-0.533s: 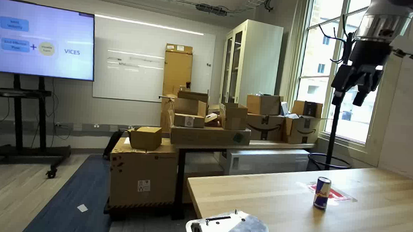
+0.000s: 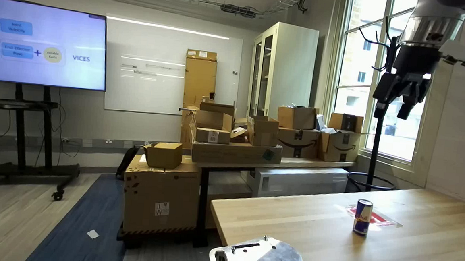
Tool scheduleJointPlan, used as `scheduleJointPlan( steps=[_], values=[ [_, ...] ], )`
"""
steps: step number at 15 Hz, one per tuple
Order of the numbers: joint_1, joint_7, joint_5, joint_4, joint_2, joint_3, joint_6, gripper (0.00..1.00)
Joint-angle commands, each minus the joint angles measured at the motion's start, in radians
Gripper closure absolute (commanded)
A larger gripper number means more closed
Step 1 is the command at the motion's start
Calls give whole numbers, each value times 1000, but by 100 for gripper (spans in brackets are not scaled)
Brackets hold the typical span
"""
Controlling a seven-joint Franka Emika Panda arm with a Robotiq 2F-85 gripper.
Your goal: Put the Red bull can on the metal object
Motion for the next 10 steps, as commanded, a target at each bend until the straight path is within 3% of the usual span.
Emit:
scheduleJointPlan(
  steps=[1,5,10],
  values=[
    [2,1,-1,2,1,-1,-2,0],
    [2,1,-1,2,1,-1,-2,0],
    [-9,21,33,55,93,-28,10,0]
  ],
)
